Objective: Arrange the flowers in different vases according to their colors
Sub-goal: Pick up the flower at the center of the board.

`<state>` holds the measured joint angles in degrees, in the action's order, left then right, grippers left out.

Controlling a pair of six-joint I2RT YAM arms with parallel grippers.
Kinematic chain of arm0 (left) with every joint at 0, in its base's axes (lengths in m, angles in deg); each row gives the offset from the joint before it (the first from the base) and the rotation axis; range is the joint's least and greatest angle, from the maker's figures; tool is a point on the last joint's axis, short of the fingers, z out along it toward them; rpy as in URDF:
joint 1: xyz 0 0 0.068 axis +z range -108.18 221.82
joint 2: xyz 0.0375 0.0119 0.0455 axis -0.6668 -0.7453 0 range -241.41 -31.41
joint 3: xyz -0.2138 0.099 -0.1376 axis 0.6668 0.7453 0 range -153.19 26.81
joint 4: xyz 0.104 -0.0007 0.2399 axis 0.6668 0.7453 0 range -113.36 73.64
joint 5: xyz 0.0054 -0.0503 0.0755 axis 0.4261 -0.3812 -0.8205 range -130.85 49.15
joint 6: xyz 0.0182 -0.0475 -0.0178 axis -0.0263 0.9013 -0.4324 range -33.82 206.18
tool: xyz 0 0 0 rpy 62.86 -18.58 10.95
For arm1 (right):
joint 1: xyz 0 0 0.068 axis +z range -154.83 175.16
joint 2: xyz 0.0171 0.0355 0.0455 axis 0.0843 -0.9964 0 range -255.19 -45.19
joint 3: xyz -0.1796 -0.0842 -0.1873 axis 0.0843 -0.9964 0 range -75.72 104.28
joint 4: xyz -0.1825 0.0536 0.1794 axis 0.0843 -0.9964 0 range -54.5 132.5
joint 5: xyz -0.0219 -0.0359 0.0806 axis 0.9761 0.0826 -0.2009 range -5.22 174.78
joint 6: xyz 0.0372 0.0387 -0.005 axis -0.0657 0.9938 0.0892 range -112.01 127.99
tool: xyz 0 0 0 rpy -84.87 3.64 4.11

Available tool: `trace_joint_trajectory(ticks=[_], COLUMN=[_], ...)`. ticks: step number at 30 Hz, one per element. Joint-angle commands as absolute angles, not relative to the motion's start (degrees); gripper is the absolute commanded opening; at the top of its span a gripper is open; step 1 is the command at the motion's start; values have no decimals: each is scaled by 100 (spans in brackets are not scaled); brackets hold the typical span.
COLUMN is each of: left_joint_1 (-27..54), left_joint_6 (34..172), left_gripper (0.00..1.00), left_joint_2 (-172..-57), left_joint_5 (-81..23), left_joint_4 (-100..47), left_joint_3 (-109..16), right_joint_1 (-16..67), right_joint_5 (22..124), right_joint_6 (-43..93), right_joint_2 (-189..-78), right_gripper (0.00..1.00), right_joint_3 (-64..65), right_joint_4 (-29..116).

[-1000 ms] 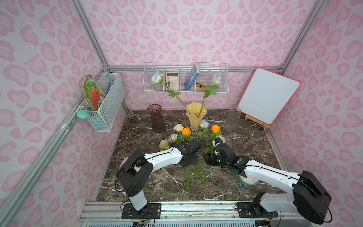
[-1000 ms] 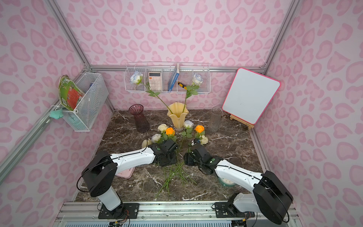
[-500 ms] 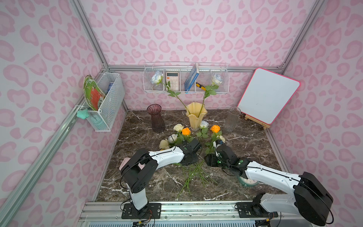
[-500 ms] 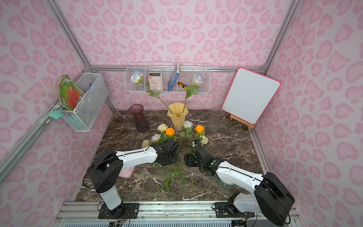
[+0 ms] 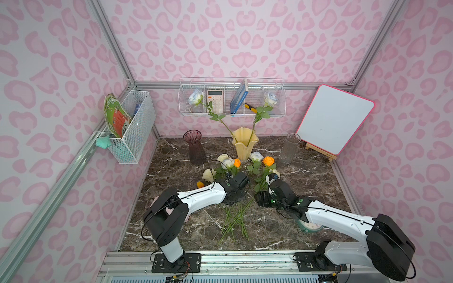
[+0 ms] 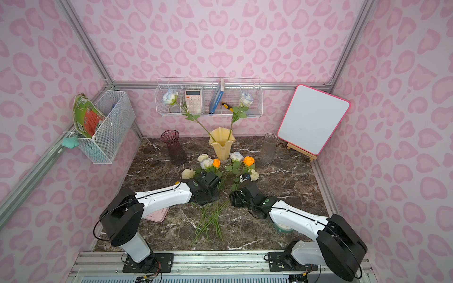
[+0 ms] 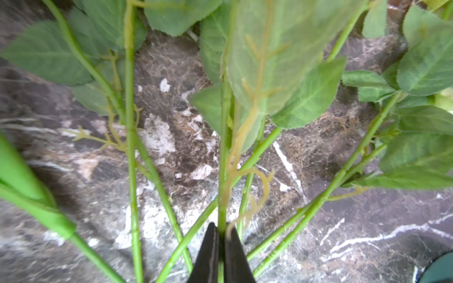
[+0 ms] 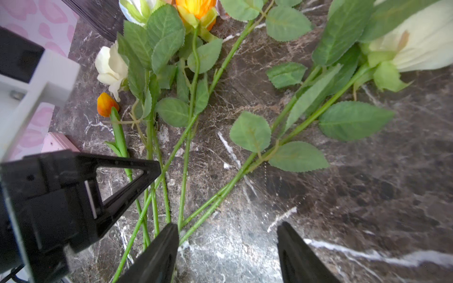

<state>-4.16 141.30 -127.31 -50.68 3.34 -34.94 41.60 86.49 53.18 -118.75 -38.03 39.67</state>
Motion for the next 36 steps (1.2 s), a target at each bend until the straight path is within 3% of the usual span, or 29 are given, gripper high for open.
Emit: trace_joint_trajectory(ticks=[1,4,15,22,36], left_joint_1=[-467,-468,-494,-503,-502], left_joint_6=[13968,13916,13601,13118,12446], left_gripper=[9,12,6,5,5], left_joint_2=[-12470,-12319,-11645,-10955,-10128], left_joint_5=[-5272,-5237,-5417,-5331,-5288], left_joint_4=[591,574,766,806,1002], left_joint_3=[-3450,-3392,-3481,-3570,-3550], right_joint_1=[4166,4144,3872,3725,3405], right_joint_5=[8634,8632,8325,7840,7823], right_joint_6=[5316,5265,5557,6116,6936], right_joint_2=[-11917,-12061,-13019,-13657,-14489], right_gripper=[69,70,71,57,53], right_joint_3=[-3624,-3428,-2624,-2387,-1903], right_joint_4=[4064,4081,3965,4299,4937])
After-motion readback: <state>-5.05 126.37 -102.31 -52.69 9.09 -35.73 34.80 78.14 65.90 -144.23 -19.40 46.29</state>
